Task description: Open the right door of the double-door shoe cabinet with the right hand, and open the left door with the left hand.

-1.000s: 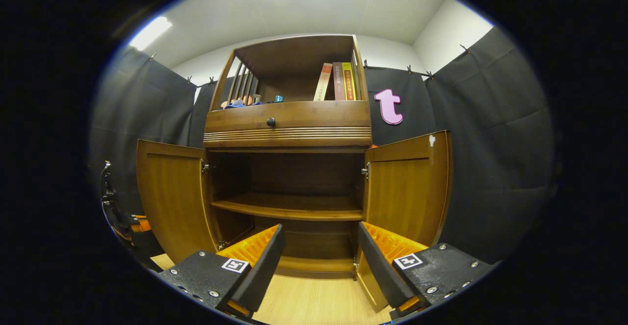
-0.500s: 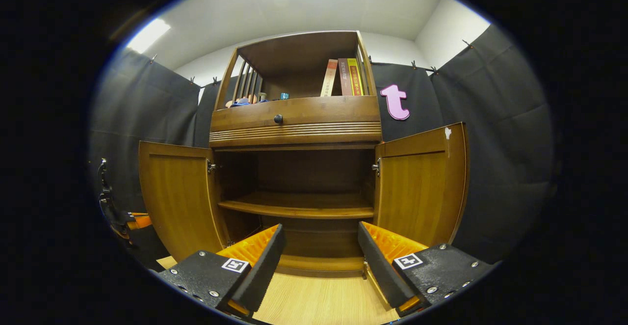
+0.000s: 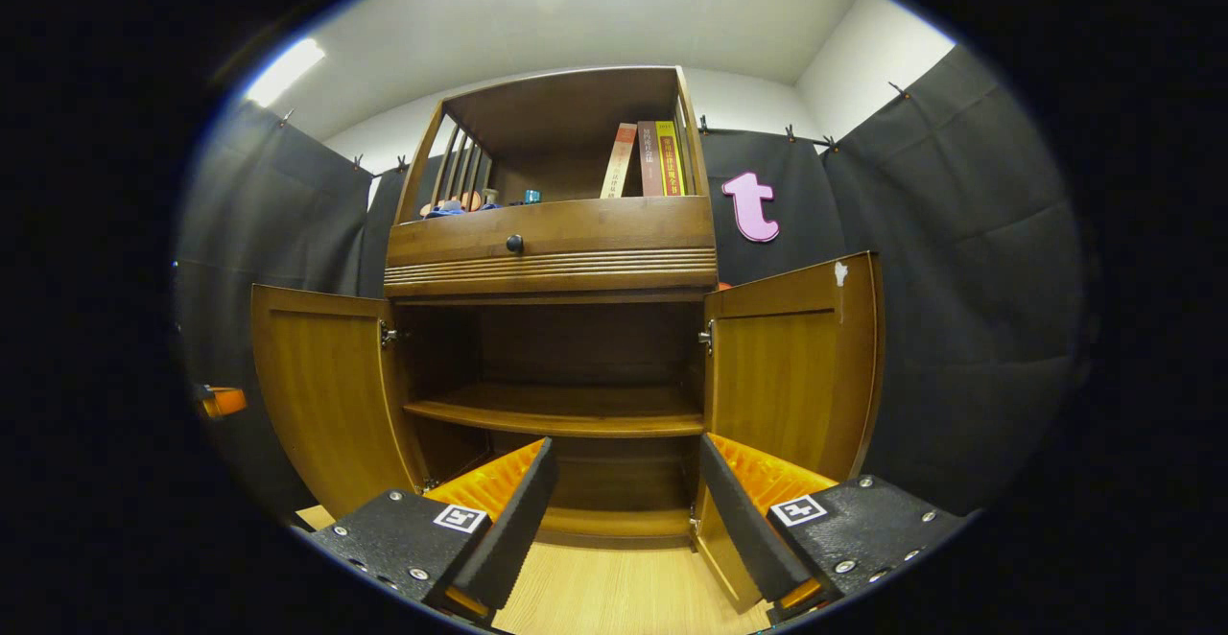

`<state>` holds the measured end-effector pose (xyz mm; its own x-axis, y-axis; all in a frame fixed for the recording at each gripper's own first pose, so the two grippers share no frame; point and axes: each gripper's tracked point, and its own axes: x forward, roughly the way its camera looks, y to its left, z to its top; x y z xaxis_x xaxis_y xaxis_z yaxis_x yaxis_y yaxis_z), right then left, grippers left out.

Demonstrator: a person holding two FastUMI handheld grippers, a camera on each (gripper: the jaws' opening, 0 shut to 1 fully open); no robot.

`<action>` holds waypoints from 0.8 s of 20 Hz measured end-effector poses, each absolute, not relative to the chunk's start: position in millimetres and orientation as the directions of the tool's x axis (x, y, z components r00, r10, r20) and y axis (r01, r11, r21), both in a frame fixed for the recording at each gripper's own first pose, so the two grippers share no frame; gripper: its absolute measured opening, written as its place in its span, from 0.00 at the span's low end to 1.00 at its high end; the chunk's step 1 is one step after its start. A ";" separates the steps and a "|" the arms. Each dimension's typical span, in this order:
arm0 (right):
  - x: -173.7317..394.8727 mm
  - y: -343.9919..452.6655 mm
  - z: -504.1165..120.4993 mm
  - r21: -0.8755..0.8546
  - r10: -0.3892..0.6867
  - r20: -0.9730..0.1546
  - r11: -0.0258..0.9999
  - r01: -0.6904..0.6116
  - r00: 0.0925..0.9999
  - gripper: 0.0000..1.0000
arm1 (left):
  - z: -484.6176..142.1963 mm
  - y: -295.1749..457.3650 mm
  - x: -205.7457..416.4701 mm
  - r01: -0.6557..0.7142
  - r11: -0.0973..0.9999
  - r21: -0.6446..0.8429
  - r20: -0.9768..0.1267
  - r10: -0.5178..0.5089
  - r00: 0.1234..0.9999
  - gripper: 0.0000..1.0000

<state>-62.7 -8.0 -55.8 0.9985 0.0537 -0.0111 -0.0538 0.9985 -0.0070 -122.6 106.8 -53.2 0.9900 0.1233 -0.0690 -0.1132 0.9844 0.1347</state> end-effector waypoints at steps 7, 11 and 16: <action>-53.3 -46.7 -31.6 -0.011 -0.017 0.001 1.000 0.017 1.000 0.92 | -18.5 39.3 -99.9 -0.081 0.981 0.176 -0.034 0.088 0.996 0.47; -50.5 -64.3 -27.5 0.005 -0.032 0.001 0.999 0.032 1.000 0.92 | -8.6 -3.4 -75.6 -0.038 0.987 0.159 -0.013 0.040 0.999 0.65; -47.4 -91.4 -25.2 0.003 -0.058 -0.008 0.998 0.058 0.998 0.92 | -23.4 -47.6 -41.6 0.015 0.994 0.108 -0.066 -0.007 0.998 0.84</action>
